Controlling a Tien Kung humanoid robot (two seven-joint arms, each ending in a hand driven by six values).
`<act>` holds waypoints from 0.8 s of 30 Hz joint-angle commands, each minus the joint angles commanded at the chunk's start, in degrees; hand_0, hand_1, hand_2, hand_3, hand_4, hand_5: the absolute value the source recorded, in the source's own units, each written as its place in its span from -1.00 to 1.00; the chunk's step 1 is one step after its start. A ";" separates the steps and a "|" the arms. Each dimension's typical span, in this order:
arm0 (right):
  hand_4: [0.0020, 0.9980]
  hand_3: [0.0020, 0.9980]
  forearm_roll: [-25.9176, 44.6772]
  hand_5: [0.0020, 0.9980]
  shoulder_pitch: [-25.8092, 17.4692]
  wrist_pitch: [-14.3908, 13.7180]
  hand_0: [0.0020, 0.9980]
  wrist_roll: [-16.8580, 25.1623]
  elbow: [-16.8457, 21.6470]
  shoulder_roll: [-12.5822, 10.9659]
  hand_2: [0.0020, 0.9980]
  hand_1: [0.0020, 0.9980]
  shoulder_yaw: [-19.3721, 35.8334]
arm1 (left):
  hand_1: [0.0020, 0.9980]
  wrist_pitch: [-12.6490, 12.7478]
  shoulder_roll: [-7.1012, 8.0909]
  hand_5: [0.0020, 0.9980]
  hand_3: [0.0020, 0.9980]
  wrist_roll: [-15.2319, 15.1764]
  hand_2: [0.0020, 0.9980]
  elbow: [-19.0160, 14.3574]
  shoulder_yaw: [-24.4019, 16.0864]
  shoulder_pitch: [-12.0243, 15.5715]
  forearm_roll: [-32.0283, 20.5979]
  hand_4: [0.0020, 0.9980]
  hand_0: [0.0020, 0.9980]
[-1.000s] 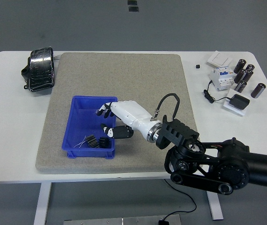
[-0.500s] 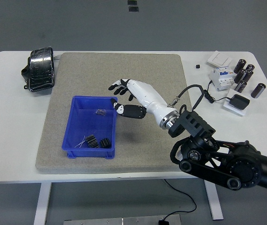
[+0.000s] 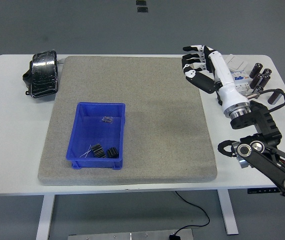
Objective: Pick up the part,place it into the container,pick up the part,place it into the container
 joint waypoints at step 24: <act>0.18 0.35 5.00 -0.50 -18.63 -1.18 -0.16 4.46 4.08 -1.38 0.27 0.18 30.61 | 0.28 -1.33 1.34 0.27 0.09 -0.01 0.16 -0.06 -2.27 -1.28 2.18 0.31 0.32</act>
